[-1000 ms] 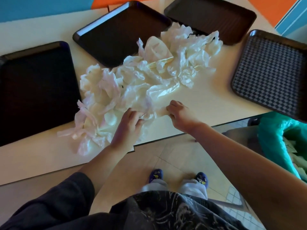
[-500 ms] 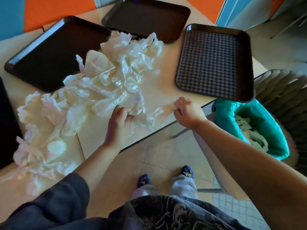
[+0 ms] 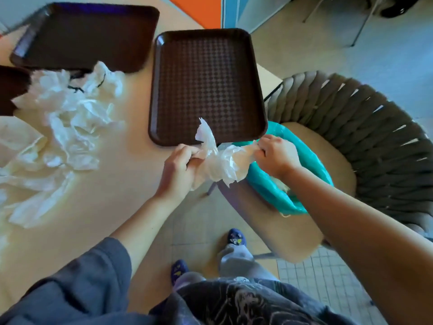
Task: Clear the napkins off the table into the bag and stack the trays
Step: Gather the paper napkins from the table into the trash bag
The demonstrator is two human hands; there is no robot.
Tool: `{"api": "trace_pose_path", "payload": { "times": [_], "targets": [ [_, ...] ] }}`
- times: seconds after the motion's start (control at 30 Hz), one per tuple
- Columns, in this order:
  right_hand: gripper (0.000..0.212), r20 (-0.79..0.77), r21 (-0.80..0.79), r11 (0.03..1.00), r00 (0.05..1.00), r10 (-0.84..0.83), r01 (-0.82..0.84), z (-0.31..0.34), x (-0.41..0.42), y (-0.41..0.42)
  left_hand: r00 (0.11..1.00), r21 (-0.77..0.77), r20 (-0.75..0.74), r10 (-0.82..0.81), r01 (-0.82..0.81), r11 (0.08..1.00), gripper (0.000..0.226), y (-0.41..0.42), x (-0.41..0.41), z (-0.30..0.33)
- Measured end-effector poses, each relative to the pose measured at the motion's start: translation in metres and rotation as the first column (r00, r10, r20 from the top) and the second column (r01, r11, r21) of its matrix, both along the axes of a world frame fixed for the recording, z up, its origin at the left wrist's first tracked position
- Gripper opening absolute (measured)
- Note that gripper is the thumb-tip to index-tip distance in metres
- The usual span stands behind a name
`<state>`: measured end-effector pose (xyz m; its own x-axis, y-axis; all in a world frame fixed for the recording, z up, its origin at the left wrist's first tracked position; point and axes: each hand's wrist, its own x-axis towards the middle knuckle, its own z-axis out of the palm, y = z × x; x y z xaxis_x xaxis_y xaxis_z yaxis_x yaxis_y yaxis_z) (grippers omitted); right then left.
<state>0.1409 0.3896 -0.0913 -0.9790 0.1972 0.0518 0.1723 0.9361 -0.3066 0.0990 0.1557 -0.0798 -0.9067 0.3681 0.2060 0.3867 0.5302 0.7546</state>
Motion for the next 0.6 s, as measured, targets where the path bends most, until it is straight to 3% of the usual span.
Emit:
{"api": "trace_pose_path", "payload": {
  "times": [0.17,0.23,0.33,0.43,0.53,0.6],
  "targets": [
    [0.032,0.190,-0.005,0.979,0.962,-0.199,0.203,-0.023,0.027,0.062,0.976,0.081,0.129,-0.176,0.166,0.983,0.018,0.076,-0.002,-0.007],
    [0.033,0.358,-0.036,0.949,0.891,-0.280,0.313,-0.037,0.036,0.082,0.945,0.060,0.149,-0.291,0.285,0.957,0.028,0.106,-0.002,-0.011],
    [0.030,0.574,-0.064,0.928,0.774,-0.266,0.367,-0.058,0.048,0.100,0.874,-0.024,0.163,-0.458,0.467,0.884,0.024,0.146,-0.005,-0.018],
    [0.026,0.627,0.006,0.902,0.701,-0.340,0.432,-0.071,0.054,0.107,0.789,-0.125,0.206,-0.579,0.608,0.784,0.019,0.177,-0.007,-0.028],
    [0.013,0.628,-0.008,0.851,0.665,-0.404,0.525,-0.080,0.056,0.108,0.748,-0.221,0.316,-0.584,0.656,0.722,0.018,0.198,-0.010,-0.047],
    [0.018,0.561,-0.067,0.783,0.672,-0.483,0.619,-0.084,0.057,0.108,0.723,-0.289,0.383,-0.576,0.685,0.669,0.014,0.209,-0.012,-0.059]
  ]
}}
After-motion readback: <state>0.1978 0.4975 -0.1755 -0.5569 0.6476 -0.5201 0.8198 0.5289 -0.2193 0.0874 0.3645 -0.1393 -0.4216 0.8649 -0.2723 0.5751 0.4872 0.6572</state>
